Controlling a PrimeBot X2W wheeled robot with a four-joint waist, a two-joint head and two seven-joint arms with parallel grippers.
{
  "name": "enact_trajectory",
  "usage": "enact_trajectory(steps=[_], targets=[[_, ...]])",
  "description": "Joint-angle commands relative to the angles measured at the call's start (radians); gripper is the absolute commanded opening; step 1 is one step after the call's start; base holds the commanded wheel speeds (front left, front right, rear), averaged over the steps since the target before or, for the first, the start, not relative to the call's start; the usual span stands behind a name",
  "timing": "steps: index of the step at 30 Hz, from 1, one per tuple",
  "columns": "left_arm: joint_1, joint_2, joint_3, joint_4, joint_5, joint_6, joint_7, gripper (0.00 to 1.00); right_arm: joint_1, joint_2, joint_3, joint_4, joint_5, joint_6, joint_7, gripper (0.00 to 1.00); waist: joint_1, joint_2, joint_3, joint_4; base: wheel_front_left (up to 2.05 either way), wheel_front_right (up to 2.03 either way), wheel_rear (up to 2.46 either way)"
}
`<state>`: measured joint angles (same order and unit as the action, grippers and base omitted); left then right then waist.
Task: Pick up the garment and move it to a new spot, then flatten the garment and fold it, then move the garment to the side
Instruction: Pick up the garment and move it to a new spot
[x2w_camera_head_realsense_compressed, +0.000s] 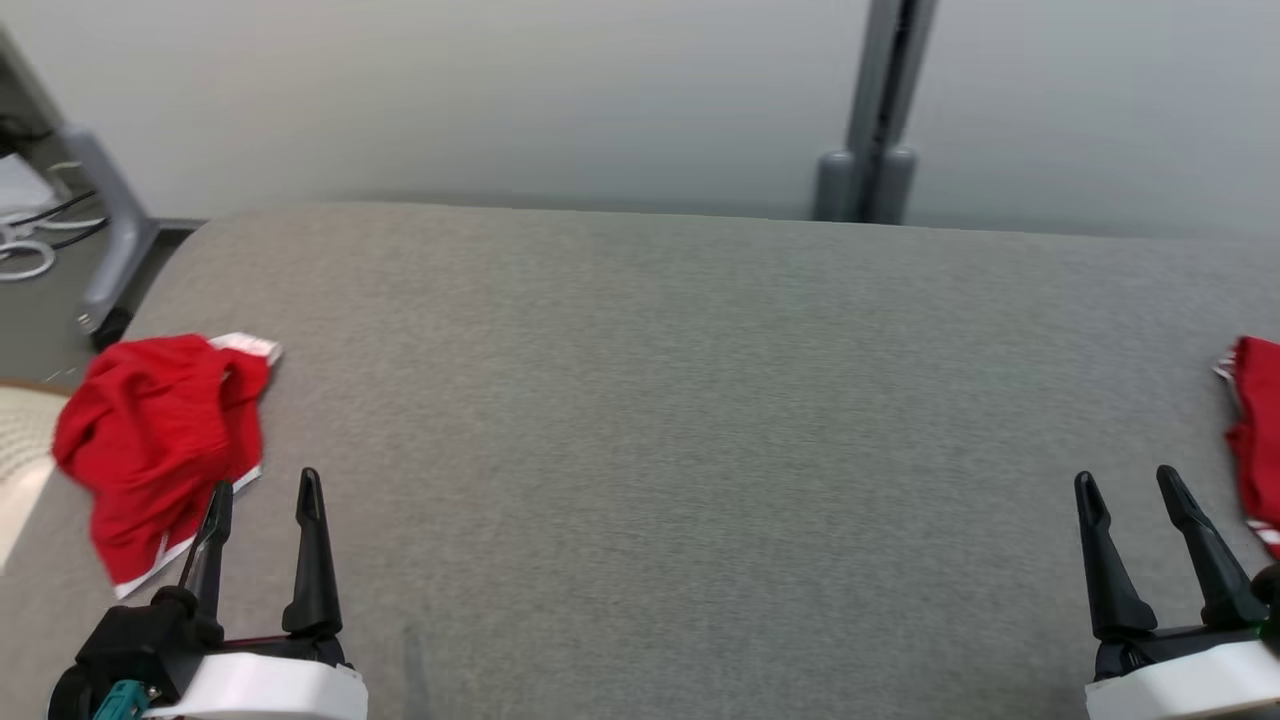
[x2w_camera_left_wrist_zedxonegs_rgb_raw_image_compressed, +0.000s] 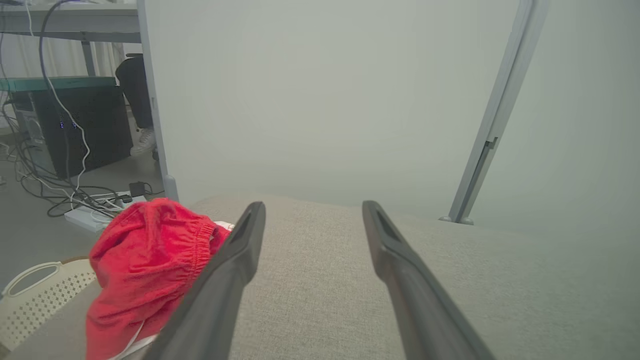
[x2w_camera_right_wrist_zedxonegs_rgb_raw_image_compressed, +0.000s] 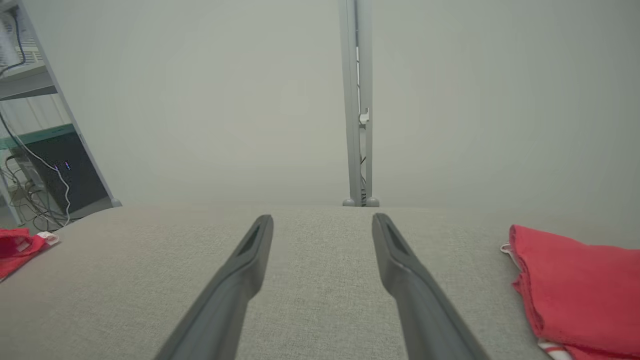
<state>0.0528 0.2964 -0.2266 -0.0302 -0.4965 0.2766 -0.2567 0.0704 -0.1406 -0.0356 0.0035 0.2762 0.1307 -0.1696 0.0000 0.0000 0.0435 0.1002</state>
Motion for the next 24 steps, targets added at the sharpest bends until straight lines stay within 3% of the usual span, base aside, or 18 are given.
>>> enact_trajectory(steps=[1, 11, 24], targets=[[-0.012, -0.006, 0.005, 0.004, 0.004, -0.008, -0.005, 1.0, -0.001, -0.004, -0.002, -0.012, -0.003, 0.0, 0.002, 1.0, 0.0, 0.0, 0.008, 0.081, 0.0, 0.0, 0.0], [-0.016, -0.009, 0.033, 0.016, 0.034, -0.054, -0.008, 1.0, -0.005, -0.004, 0.029, -0.031, -0.01, 0.0, 0.034, 1.0, 0.0, 0.0, -0.012, 0.23, 0.0, 0.0, 0.0], [-0.013, -0.01, 0.049, 0.036, 0.065, -0.092, -0.008, 1.0, 0.011, 0.004, 0.036, -0.034, -0.012, 0.0, 0.043, 1.0, 0.0, 0.0, -0.021, 0.255, 0.0, 0.0, 0.0]])
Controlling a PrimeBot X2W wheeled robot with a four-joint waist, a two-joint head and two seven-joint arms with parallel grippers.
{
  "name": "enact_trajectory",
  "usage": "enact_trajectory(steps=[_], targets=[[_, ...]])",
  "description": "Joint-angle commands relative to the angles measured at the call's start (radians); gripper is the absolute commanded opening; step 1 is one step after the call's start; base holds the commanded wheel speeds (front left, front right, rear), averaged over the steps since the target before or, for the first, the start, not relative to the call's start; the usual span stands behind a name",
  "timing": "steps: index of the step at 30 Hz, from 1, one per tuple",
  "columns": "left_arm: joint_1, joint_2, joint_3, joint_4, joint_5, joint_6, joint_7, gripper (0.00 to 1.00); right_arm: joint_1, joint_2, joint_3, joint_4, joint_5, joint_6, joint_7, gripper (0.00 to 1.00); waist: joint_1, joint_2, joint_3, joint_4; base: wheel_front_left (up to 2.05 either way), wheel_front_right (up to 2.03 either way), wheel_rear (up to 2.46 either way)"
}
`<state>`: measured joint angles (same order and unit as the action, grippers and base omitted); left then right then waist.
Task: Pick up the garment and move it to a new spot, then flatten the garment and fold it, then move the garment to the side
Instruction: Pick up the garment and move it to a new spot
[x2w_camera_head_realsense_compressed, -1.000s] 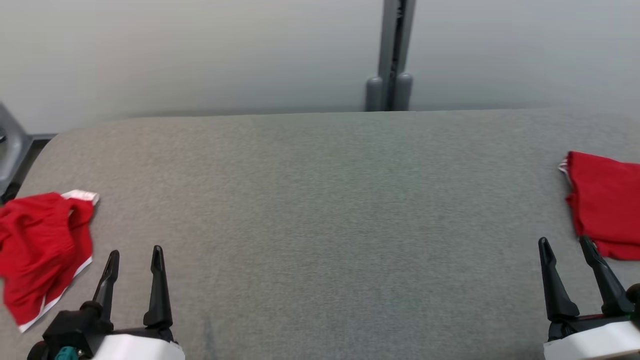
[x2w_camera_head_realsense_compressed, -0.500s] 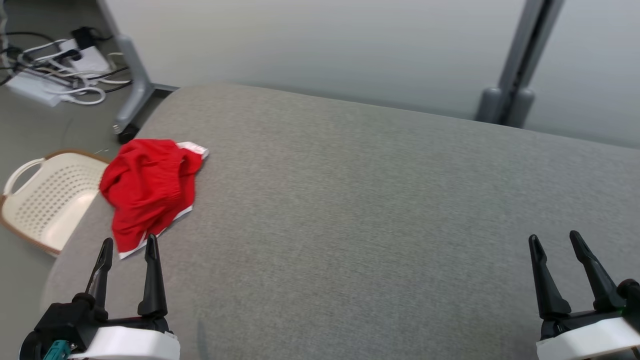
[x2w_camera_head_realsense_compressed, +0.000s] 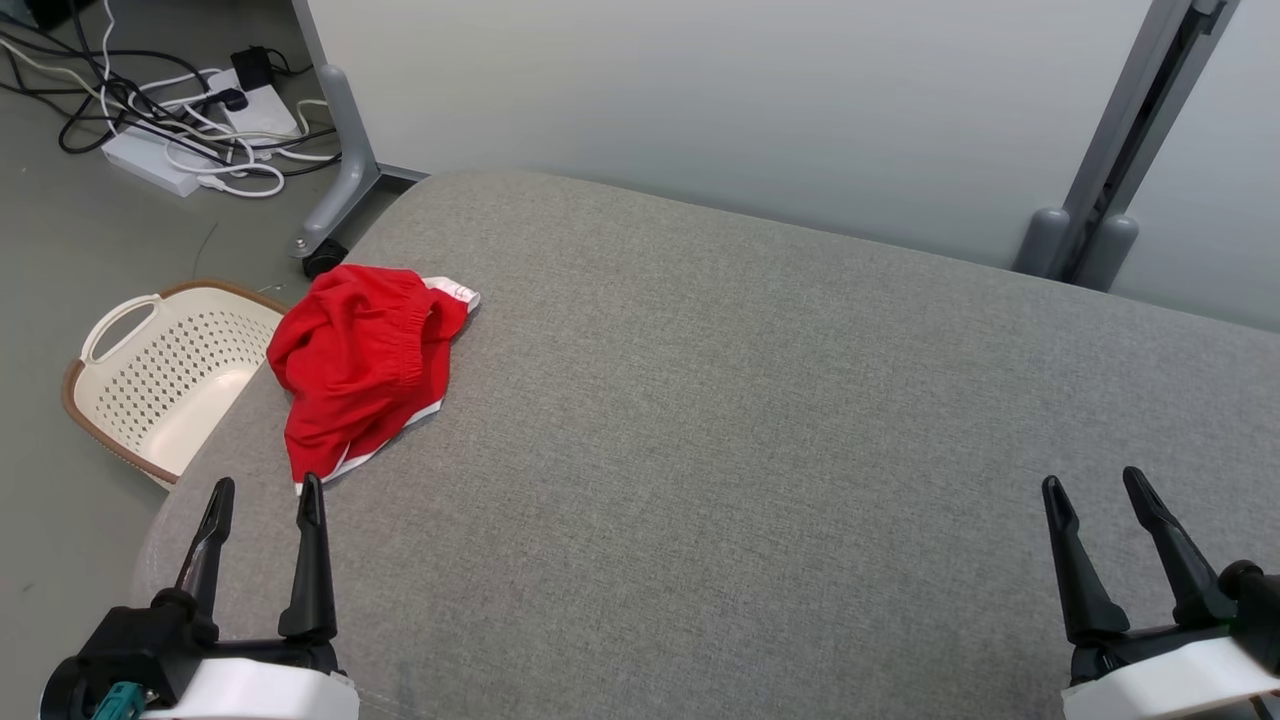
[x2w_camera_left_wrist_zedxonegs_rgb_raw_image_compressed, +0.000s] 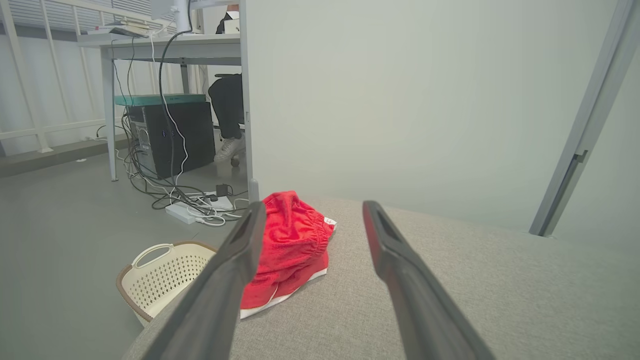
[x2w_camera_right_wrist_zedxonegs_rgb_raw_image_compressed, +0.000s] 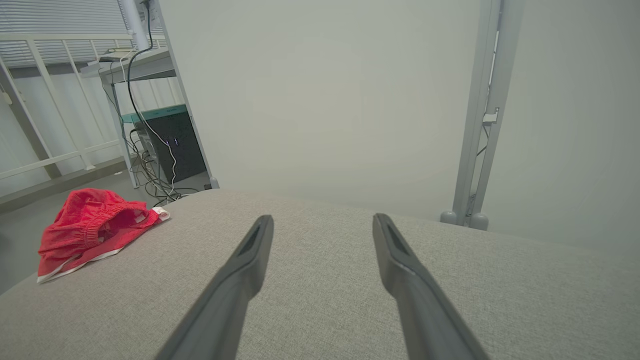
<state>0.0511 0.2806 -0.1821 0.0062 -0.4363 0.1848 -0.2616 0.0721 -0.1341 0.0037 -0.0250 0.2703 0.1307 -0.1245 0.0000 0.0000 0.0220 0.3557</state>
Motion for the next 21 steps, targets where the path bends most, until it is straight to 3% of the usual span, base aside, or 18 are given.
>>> enact_trajectory(steps=[1, 13, 21], targets=[[-0.013, 0.005, 0.004, 0.002, 0.005, -0.003, -0.003, 1.0, 0.01, -0.002, -0.003, -0.005, -0.007, 0.0, -0.003, 1.0, 0.0, 0.0, 0.0, -0.002, 0.0, 0.0, 0.0], [-0.03, -0.003, 0.009, 0.007, 0.015, -0.002, -0.003, 1.0, 0.012, 0.001, -0.012, -0.011, -0.006, 0.0, -0.006, 1.0, 0.0, 0.0, 0.009, -0.006, 0.0, 0.0, 0.0], [-0.168, -0.028, 0.045, -0.014, 0.04, -0.015, -0.002, 1.0, -0.044, -0.036, -0.011, -0.065, -0.003, 0.0, 0.026, 1.0, 0.0, 0.0, 0.121, -0.047, 0.0, 0.0, 0.0]])
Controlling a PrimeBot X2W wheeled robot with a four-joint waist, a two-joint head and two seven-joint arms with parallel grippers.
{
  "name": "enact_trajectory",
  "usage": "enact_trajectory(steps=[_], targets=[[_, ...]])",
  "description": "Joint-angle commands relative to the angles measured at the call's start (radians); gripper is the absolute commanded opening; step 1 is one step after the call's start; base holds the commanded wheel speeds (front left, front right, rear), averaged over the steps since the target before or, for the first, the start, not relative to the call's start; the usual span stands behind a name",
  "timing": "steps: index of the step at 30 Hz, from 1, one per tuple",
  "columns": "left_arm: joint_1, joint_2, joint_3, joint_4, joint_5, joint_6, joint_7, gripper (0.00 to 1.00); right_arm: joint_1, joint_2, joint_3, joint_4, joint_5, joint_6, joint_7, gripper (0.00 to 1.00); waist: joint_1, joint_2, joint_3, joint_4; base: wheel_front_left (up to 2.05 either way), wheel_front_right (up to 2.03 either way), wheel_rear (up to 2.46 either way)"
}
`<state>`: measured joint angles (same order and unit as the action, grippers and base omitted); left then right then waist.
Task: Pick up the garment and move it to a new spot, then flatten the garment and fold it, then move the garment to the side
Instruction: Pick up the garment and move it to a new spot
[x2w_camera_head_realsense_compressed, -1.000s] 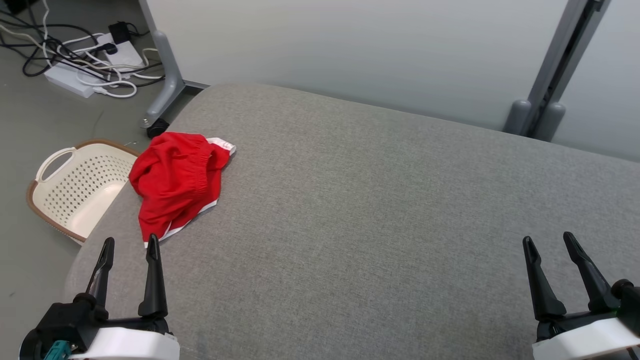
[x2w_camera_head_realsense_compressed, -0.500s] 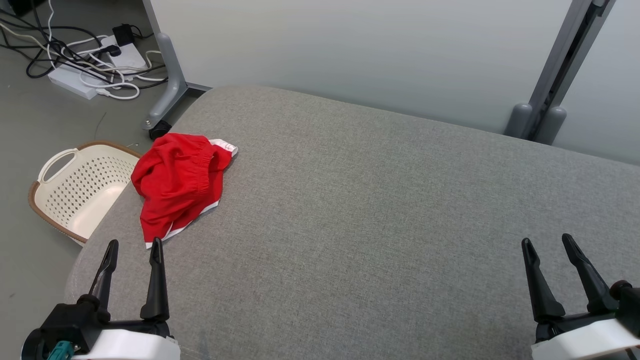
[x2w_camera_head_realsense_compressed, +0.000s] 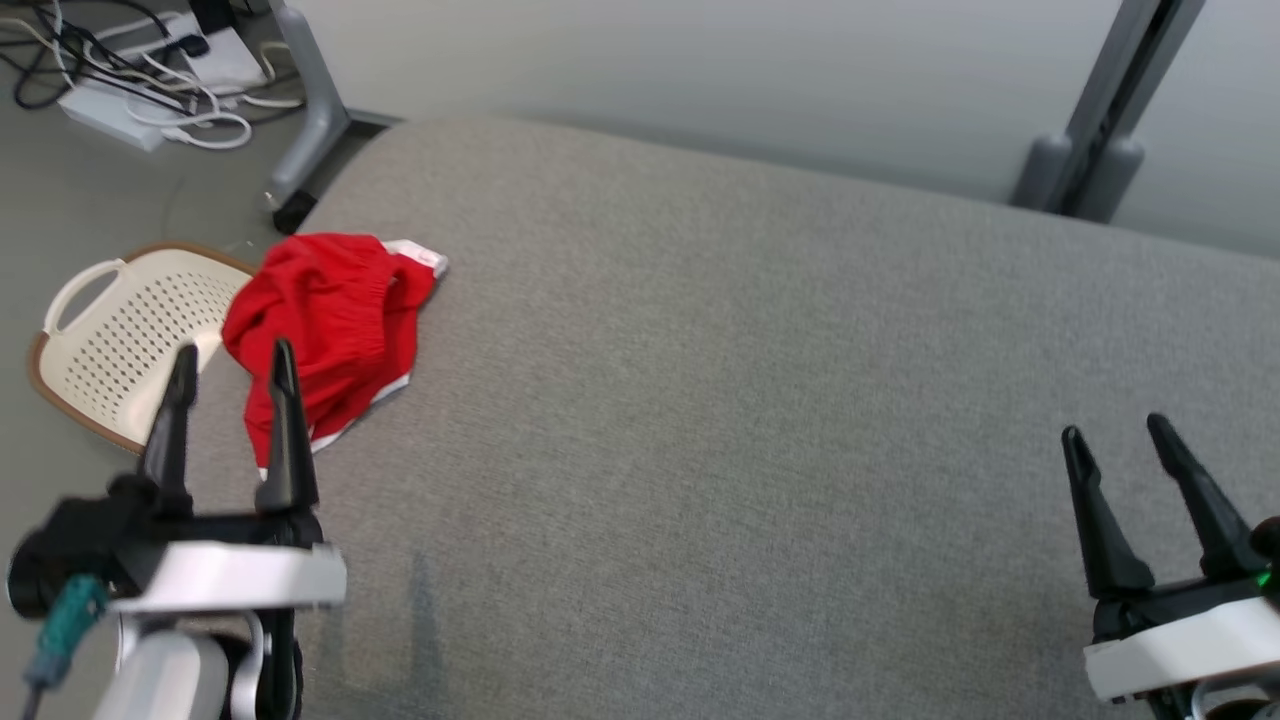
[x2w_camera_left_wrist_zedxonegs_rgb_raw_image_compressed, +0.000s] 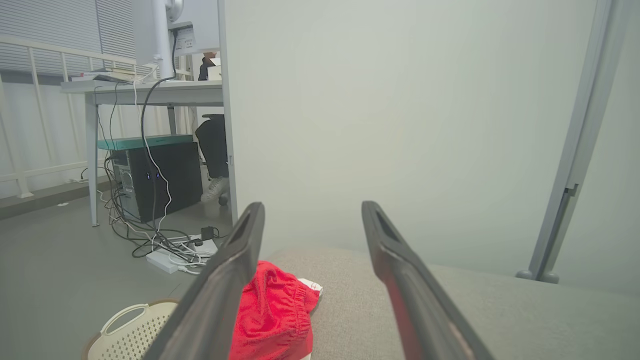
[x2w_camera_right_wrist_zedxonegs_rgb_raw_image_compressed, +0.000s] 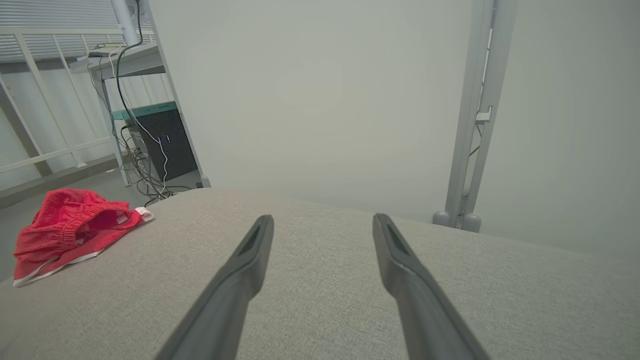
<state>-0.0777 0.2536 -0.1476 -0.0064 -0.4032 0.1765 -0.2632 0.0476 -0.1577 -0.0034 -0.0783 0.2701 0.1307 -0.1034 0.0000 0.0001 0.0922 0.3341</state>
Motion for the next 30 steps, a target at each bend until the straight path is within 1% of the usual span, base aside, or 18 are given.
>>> enact_trajectory(steps=[1, 4, 6, 8, 9, 10, 13, 14, 20, 24, 25, 26, 27, 30], targets=[[-0.067, -0.002, 0.019, 0.004, 0.008, -0.01, -0.001, 1.0, -0.026, -0.019, -0.005, -0.021, -0.002, 0.0, 0.01, 1.0, 0.0, -0.0001, 0.074, -0.035, 0.0, 0.0, 0.0], [-0.158, -0.009, 0.04, 0.048, 0.008, -0.034, 0.0, 1.0, -0.052, -0.035, -0.007, -0.052, 0.0, 0.0, 0.025, 1.0, 0.0, -0.0001, 0.14, -0.06, 0.0, 0.0, 0.0], [-0.219, -0.01, 0.049, 0.106, 0.001, -0.055, 0.0, 1.0, -0.066, -0.045, -0.01, -0.067, 0.002, 0.0, 0.028, 1.0, 0.0, -0.0001, 0.181, -0.076, 0.0, 0.0, 0.0], [-0.276, -0.005, 0.056, 0.179, -0.005, -0.078, 0.0, 1.0, -0.082, -0.053, -0.009, -0.076, 0.005, 0.0, 0.034, 1.0, 0.0, -0.0001, 0.219, -0.094, 0.0, 0.0, 0.0], [-0.331, -0.003, 0.057, 0.255, -0.011, -0.101, -0.001, 1.0, -0.098, -0.06, -0.01, -0.084, 0.009, 0.0, 0.033, 1.0, 0.0, -0.0001, 0.253, -0.109, 0.0, 0.0, 0.0], [-0.352, -0.001, 0.057, 0.302, -0.015, -0.109, 0.0, 1.0, -0.105, -0.061, -0.011, -0.085, 0.011, 0.0, 0.032, 1.0, 0.0, -0.0001, 0.268, -0.115, 0.0, 0.0, 0.0], [-0.415, 0.005, 0.062, 0.442, -0.028, -0.124, 0.003, 1.0, -0.123, -0.067, -0.008, -0.086, 0.015, 0.0, 0.027, 1.0, 0.0, -0.0001, 0.308, -0.131, 0.0, 0.0, 0.0], [-0.415, 0.005, 0.062, 0.442, -0.028, -0.124, 0.003, 1.0, -0.123, -0.067, -0.008, -0.086, 0.015, 0.0, 0.027, 1.0, 0.0, -0.0001, 0.308, -0.131, 0.0, 0.0, 0.0], [-0.508, 0.016, 0.072, 0.72, -0.053, -0.15, 0.018, 1.0, -0.151, -0.076, -0.005, -0.075, 0.023, 0.0, 0.013, 1.0, 0.0, -0.0001, 0.356, -0.151, 0.0, 0.0, 0.0], [-0.548, 0.024, 0.084, 0.847, -0.07, -0.161, 0.017, 1.0, -0.163, -0.077, -0.006, -0.063, 0.029, 0.0, 0.005, 1.0, 0.0, -0.0001, 0.365, -0.153, 0.0, 0.0, 0.0], [-0.554, 0.026, 0.084, 0.873, -0.072, -0.167, 0.015, 0.76, -0.165, -0.078, -0.005, -0.06, 0.03, 0.0, 0.004, 1.0, 0.0, -0.0001, 0.365, -0.153, 0.0, 0.0, 0.0], [-0.563, 0.029, 0.085, 0.893, -0.072, -0.168, 0.013, 0.13, -0.165, -0.079, -0.005, -0.058, 0.029, 0.0, 0.004, 1.0, 0.0, -0.0001, 0.365, -0.152, 0.0, 0.0, 0.0], [-0.572, 0.03, 0.088, 0.913, -0.075, -0.17, 0.01, 0.0, -0.166, -0.08, -0.004, -0.055, 0.03, 0.0, 0.002, 1.0, 0.0, -0.0001, 0.363, -0.152, 0.0, 0.0, 0.0], [-0.587, 0.036, 0.098, 0.938, -0.074, -0.174, 0.004, 0.0, -0.168, -0.081, -0.001, -0.048, 0.032, 0.0, -0.002, 1.0, 0.0, -0.0001, 0.351, -0.151, 0.0, 0.0, 0.0]])
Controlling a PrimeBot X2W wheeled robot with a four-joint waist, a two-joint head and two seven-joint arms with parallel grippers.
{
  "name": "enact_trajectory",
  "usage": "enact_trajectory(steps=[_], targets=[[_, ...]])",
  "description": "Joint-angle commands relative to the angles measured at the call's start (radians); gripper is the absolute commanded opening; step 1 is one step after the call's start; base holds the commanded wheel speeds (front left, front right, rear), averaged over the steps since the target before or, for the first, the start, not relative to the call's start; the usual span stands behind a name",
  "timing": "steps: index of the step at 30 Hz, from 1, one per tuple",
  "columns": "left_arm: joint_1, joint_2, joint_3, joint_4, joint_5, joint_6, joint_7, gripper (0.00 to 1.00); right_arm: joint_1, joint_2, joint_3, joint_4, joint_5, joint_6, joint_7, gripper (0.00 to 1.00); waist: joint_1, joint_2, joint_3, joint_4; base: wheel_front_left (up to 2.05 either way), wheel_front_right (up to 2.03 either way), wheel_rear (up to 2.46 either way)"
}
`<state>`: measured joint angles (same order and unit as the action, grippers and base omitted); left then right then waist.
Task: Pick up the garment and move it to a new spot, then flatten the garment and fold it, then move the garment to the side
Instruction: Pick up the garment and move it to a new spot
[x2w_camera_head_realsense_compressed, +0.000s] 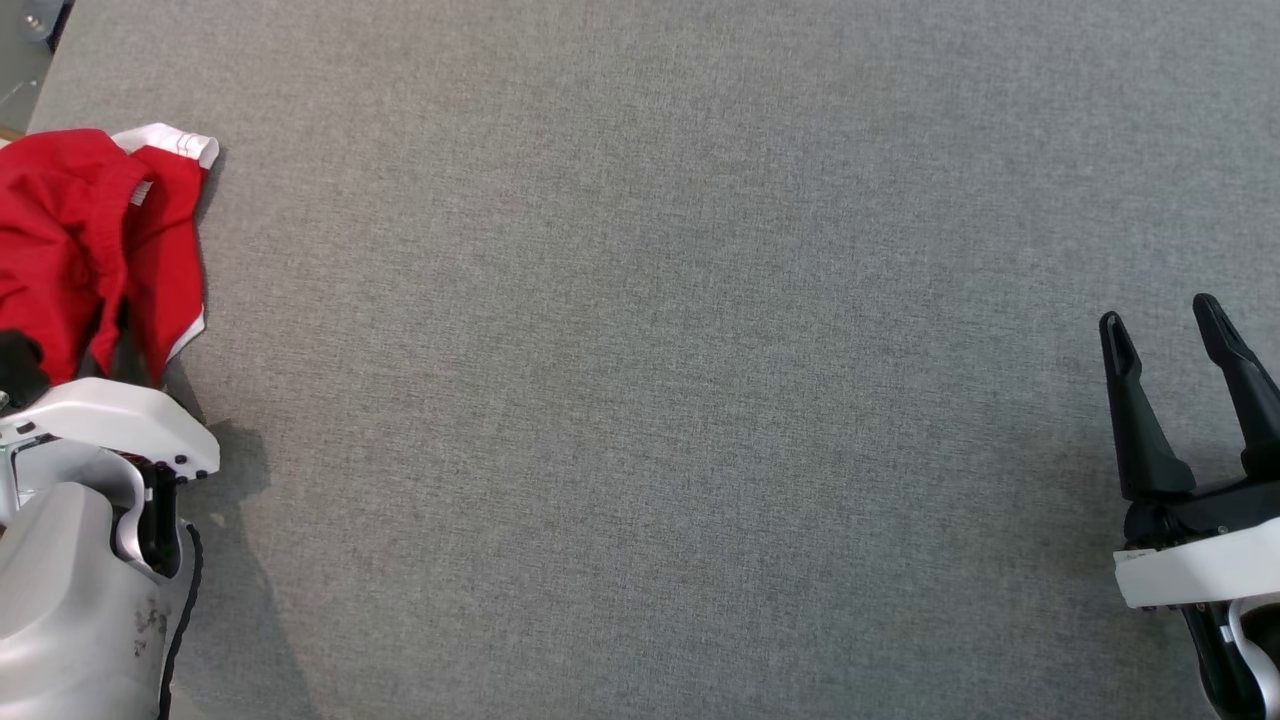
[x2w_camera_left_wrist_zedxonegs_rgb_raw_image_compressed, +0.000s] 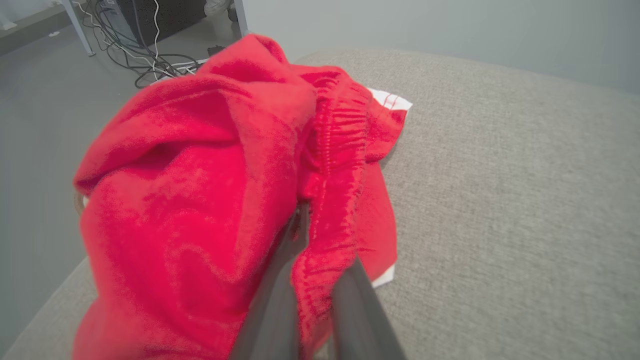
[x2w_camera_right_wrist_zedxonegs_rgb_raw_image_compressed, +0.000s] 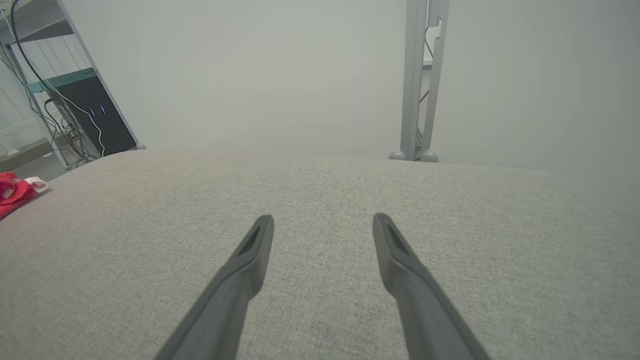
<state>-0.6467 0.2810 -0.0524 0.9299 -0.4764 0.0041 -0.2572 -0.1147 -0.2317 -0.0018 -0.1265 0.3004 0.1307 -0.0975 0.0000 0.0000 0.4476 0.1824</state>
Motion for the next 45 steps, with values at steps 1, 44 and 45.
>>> enact_trajectory(steps=[1, 44, 45], targets=[[-0.021, 0.01, 0.009, -0.003, 0.0, -0.004, -0.005, 0.0, -0.006, -0.007, -0.002, 0.002, 0.004, 0.0, -0.011, 1.0, 0.0, 0.0, -0.011, 0.0, 0.0, 0.0, 0.0], [0.737, -0.127, -0.035, -1.033, 0.201, 0.125, 0.141, 0.0, 0.19, 0.092, 0.009, 0.043, -0.006, 0.0, -0.013, 1.0, 0.0, 0.0, -0.404, -0.245, 0.0, 0.0, 0.0], [0.719, -0.13, -0.045, -1.031, 0.202, 0.119, 0.143, 0.0, 0.187, 0.093, 0.009, 0.039, -0.003, 0.0, -0.013, 1.0, 0.0, 0.0, -0.398, -0.253, 0.0, 0.0, 0.0]])
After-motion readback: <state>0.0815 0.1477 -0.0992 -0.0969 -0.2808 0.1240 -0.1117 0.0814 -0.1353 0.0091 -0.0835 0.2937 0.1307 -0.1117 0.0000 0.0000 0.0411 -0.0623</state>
